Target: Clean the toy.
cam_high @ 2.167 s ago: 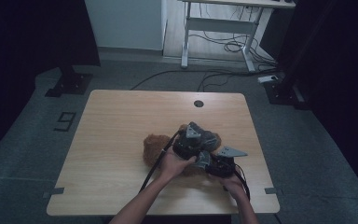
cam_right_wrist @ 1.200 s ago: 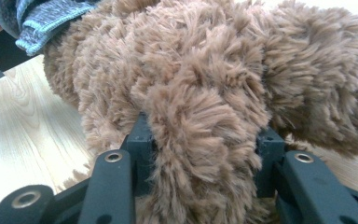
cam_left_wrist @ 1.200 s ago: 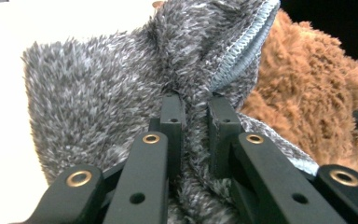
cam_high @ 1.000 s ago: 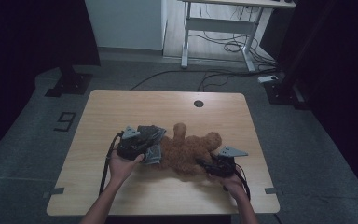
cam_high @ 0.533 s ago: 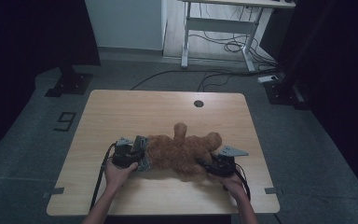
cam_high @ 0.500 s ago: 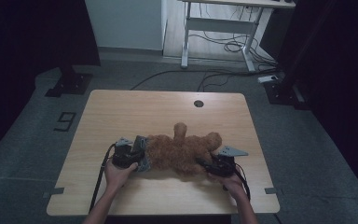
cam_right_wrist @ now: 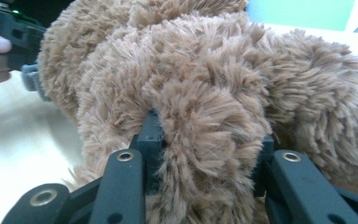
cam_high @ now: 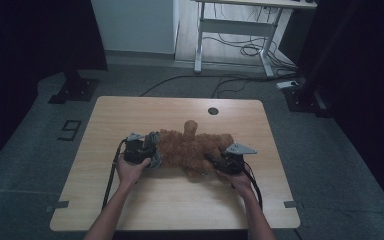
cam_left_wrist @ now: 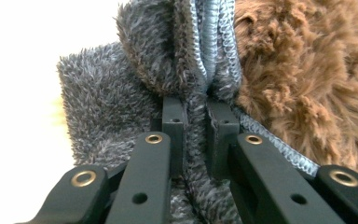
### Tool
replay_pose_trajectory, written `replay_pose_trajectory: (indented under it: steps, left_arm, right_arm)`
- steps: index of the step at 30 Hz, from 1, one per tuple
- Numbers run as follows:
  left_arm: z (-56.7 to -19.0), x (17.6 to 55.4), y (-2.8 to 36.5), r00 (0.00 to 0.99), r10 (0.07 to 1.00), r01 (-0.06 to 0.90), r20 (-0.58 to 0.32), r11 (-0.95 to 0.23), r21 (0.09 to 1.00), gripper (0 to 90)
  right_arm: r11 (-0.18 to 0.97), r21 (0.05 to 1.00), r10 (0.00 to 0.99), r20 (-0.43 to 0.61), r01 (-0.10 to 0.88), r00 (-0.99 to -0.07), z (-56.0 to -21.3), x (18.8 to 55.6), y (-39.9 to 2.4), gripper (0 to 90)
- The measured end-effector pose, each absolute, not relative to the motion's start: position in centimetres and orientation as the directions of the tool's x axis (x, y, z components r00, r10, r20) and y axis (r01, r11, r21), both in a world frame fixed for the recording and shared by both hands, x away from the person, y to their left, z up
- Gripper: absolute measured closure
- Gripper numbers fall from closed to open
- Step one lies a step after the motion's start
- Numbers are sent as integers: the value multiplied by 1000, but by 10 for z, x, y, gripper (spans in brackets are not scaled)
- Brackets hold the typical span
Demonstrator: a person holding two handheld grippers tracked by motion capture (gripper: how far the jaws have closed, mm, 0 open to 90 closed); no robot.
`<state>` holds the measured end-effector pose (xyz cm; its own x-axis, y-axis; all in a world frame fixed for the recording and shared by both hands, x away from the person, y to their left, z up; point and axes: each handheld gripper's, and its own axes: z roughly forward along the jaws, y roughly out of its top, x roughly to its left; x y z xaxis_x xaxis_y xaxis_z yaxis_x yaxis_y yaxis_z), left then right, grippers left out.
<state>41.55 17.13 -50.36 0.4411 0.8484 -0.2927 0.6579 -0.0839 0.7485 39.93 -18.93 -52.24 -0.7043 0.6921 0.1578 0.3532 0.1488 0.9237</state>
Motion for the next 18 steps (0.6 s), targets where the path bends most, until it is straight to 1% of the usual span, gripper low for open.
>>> replay_pose_trajectory:
  steps: [3, 5, 7, 9, 11, 14, 16, 18]
  left_arm:
    - [-503, 416, 178, 446, 848, 663, -288, -96, 743, 792]
    - [-498, 412, 184, 448, 841, 656, -304, -77, 751, 786]
    - [-487, 406, 188, 457, 830, 639, -320, -57, 767, 782]
    - [-469, 399, 185, 487, 820, 600, -302, -63, 797, 779]
    - [-449, 394, 176, 526, 805, 558, -275, -82, 826, 776]
    - [-426, 394, 151, 570, 797, 509, -201, -150, 848, 775]
    - [-419, 403, 133, 583, 795, 505, -164, -197, 840, 774]
    - [-421, 416, 119, 588, 790, 533, -174, -217, 818, 774]
  right_arm:
    - [177, 921, 696, 133, 347, -706, -520, 405, -185, 610]
    - [185, 921, 692, 125, 343, -711, -520, 403, -186, 609]
    - [178, 922, 688, 134, 345, -713, -523, 399, -188, 605]
    - [166, 919, 681, 156, 358, -716, -526, 395, -189, 601]
    - [173, 920, 675, 150, 352, -722, -528, 390, -189, 601]
    - [204, 921, 674, 114, 332, -730, -529, 384, -188, 603]
    - [224, 921, 673, 91, 319, -734, -530, 380, -188, 605]
    - [239, 921, 670, 74, 309, -738, -531, 377, -188, 604]
